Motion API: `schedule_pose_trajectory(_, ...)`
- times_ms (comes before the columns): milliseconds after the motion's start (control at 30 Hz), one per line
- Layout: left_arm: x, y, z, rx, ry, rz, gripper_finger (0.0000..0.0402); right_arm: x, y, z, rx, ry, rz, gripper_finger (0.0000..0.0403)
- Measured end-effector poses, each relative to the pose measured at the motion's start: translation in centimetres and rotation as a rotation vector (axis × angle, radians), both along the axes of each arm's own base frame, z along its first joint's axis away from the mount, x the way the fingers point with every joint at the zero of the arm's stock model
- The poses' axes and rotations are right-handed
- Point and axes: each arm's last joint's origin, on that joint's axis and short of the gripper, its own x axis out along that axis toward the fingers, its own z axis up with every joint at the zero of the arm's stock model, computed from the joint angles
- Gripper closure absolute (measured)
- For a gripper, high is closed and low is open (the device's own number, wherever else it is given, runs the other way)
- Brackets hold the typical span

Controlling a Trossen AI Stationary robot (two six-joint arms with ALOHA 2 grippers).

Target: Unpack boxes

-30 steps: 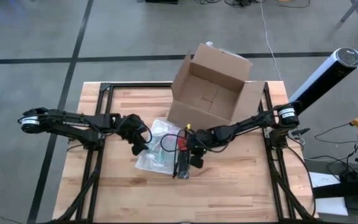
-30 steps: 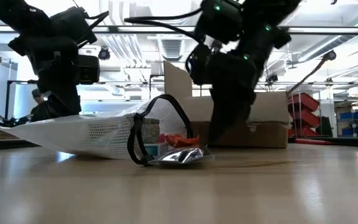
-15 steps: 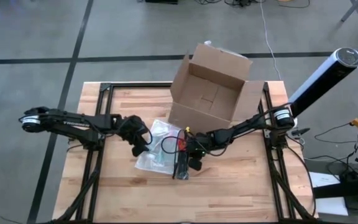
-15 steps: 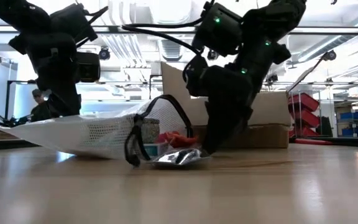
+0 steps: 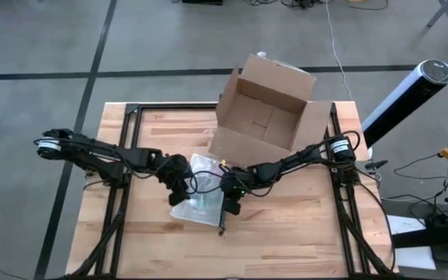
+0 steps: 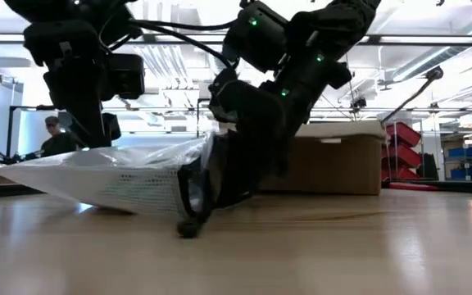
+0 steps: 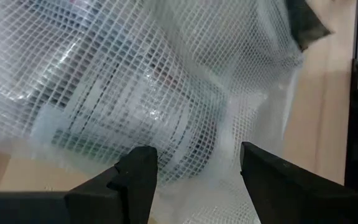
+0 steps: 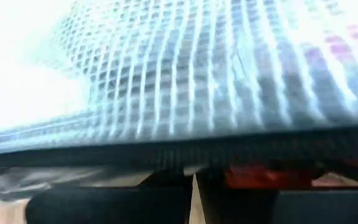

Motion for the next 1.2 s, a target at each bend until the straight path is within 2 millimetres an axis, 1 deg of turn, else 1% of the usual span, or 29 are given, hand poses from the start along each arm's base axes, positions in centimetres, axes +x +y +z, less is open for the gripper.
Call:
schedule_pose_trajectory(267,1.2,-0.2,0.3,0.015,0.006,-0.035,0.019,0.4,-0.1,0.5,0.005,-0.02,-0.002,0.0403)
schedule_pose_trajectory(533,0.7,-0.1,1.0,0.027,0.019,-0.036,0.0197,1.0,-0.3,2.4,0.013,-0.106,-0.016,0.0403)
schedule_pose_trajectory(733,0.9,-0.1,1.9,0.034,-0.024,-0.048,0.0193,1.8,-0.5,3.5,0.012,-0.141,-0.012,0.0403)
schedule_pose_trajectory(967,1.7,-0.2,3.6,0.049,-0.087,-0.07,0.0186,2.1,-1.0,3.3,0.005,-0.15,-0.013,0.0403)
schedule_pose_trajectory(1200,2.4,-0.2,5.1,0.069,-0.158,-0.084,0.0192,2.2,-1.5,3.4,0.003,-0.157,-0.023,0.0403)
